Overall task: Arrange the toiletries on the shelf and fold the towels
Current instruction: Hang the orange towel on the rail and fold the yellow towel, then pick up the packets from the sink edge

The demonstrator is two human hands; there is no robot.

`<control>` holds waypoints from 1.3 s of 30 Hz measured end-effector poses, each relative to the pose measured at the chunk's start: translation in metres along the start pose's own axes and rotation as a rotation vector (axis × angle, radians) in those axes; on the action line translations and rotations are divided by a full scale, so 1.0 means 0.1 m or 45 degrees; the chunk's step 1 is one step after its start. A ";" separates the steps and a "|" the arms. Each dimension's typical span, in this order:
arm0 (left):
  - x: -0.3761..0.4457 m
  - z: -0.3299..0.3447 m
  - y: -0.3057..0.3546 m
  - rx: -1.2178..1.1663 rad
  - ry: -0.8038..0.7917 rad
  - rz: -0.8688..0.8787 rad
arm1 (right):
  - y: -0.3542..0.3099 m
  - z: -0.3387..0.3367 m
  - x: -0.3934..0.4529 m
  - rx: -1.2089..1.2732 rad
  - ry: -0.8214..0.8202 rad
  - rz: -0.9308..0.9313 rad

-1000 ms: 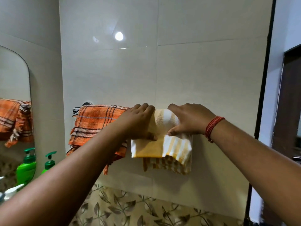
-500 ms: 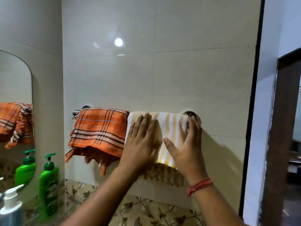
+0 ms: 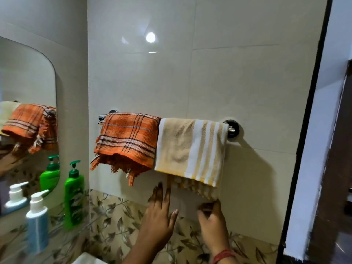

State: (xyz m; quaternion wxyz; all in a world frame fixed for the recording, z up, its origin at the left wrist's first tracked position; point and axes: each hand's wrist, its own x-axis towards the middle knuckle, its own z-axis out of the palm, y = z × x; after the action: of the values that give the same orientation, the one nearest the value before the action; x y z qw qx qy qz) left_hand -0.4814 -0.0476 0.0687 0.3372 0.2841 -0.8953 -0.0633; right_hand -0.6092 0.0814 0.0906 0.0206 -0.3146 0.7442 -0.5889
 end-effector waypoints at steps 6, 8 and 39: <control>-0.78 0.42 -0.51 0.209 -0.290 -0.161 | 0.61 0.56 -0.35 -0.301 -0.280 0.092; -1.05 0.54 -0.67 0.287 -0.355 -0.231 | 0.83 0.76 -0.45 -0.461 -0.406 0.052; -3.80 0.39 -0.39 0.682 -0.546 -1.764 | 1.62 2.27 -2.25 -0.704 -1.927 -1.148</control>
State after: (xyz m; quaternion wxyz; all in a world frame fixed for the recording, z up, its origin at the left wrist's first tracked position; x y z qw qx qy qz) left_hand -0.2560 0.1265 -0.1886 -0.0405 0.8329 -0.5437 -0.0947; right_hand -0.4099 0.0141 -0.1994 0.1945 -0.8695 0.4536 0.0202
